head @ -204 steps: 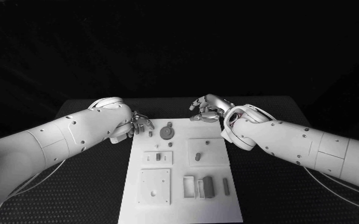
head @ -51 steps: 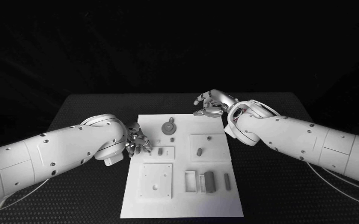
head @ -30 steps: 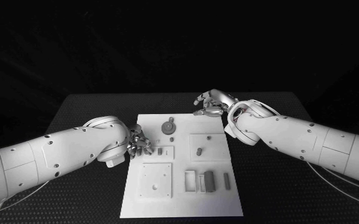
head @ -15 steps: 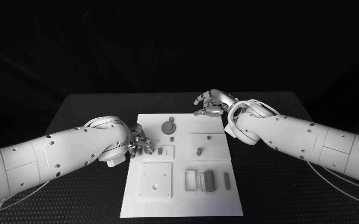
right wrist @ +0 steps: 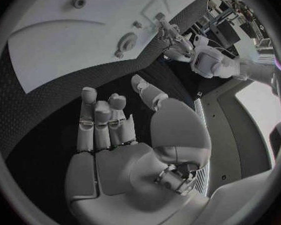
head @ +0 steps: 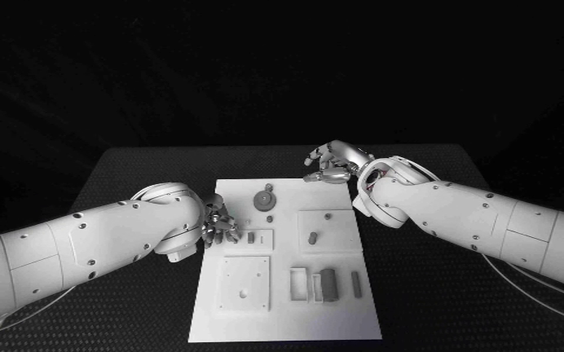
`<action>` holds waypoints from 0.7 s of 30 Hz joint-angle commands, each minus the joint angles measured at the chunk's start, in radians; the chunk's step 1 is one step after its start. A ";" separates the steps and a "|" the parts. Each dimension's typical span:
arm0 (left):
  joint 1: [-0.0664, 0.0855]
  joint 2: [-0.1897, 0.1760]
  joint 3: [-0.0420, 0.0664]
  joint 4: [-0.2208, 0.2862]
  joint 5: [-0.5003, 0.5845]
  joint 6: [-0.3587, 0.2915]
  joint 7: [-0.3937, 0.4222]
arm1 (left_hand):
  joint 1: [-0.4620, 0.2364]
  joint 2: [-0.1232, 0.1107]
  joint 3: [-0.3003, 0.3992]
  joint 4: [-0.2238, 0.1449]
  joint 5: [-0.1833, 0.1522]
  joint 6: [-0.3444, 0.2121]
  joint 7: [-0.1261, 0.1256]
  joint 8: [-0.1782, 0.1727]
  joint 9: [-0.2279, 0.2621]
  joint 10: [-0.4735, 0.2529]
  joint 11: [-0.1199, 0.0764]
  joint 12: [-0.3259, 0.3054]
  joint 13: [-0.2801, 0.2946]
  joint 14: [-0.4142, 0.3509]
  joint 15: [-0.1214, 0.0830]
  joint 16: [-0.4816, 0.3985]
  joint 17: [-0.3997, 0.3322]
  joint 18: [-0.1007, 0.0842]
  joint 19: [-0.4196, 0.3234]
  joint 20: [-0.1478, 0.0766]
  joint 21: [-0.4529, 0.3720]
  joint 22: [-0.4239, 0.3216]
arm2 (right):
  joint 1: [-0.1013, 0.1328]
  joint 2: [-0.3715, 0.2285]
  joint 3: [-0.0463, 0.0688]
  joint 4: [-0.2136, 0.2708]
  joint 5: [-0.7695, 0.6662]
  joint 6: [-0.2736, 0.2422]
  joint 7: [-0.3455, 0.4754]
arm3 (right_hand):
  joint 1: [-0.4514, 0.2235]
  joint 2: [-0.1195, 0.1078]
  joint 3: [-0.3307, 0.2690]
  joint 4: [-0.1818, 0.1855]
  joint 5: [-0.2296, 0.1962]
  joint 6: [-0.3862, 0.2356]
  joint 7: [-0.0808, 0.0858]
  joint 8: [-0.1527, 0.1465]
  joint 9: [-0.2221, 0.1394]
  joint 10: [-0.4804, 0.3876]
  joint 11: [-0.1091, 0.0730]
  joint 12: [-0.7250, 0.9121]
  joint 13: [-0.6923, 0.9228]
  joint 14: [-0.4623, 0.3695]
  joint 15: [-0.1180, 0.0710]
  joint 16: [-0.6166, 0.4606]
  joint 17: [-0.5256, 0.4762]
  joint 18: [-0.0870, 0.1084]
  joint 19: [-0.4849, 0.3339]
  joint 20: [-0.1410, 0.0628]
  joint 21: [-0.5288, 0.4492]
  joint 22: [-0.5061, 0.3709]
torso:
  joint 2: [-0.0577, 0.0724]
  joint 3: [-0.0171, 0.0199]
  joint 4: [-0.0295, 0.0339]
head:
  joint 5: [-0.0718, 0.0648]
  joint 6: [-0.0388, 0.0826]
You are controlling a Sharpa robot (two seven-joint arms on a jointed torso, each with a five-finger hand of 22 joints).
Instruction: Assemble the parts on the task board
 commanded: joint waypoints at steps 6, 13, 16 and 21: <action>-0.001 0.001 0.000 0.004 -0.012 0.015 0.007 | -0.001 0.009 0.004 0.000 0.003 0.005 0.001 0.006 0.025 0.000 -0.007 0.006 0.000 0.002 -0.005 0.005 0.000 -0.010 0.006 -0.002 0.003 0.022 | 0.000 -0.001 0.000 0.001 -0.002 0.014 0.000 | -0.011 0.002 0.001 0.005 -0.001 -0.002 0.005 0.001 -0.001 -0.007 -0.001 0.006 -0.002 0.000 -0.008 0.006 -0.001 0.015 -0.002 -0.003 0.001 0.012 | 0.000 -0.0001 0.0000 | 0.000 -0.001; -0.002 0.001 0.000 0.003 -0.012 0.011 0.007 | 0.000 0.009 0.005 -0.001 0.003 0.004 0.002 0.007 0.025 0.000 -0.007 0.007 0.000 0.002 -0.005 0.005 0.000 -0.010 0.006 -0.002 0.004 0.022 | 0.000 -0.001 0.000 0.002 -0.002 0.014 0.000 | -0.011 0.002 0.001 0.005 -0.001 -0.002 0.005 0.001 -0.001 -0.007 -0.001 0.006 -0.002 0.000 -0.008 0.006 -0.002 0.015 -0.002 -0.003 0.001 0.012 | 0.000 0.0002 0.0001 | -0.001 -0.001; -0.002 0.002 0.000 0.003 -0.012 0.014 0.008 | 0.000 0.009 0.005 -0.001 0.003 0.004 0.002 0.007 0.025 0.000 -0.006 0.007 0.000 0.002 -0.005 0.006 0.000 -0.010 0.006 -0.002 0.004 0.022 | 0.000 -0.001 0.000 0.001 -0.002 0.014 0.000 | -0.011 0.001 0.001 0.006 -0.001 -0.002 0.005 0.001 -0.001 -0.007 -0.001 0.006 -0.002 0.000 -0.008 0.006 -0.002 0.015 -0.002 -0.003 0.001 0.012 | 0.000 0.0003 0.0003 | -0.001 -0.002; -0.002 0.002 0.000 0.002 -0.012 0.015 0.007 | 0.000 0.007 0.005 -0.002 0.003 0.003 0.002 0.008 0.025 0.000 -0.006 0.007 0.000 0.002 -0.005 0.006 0.000 -0.010 0.006 -0.002 0.004 0.022 | 0.000 0.000 0.000 0.001 -0.002 0.014 0.000 | -0.011 0.001 0.001 0.006 -0.001 -0.002 0.005 0.001 -0.001 -0.007 -0.001 0.006 -0.002 0.000 -0.008 0.006 -0.002 0.015 -0.002 -0.003 0.001 0.012 | 0.000 -0.0001 0.0001 | -0.001 -0.003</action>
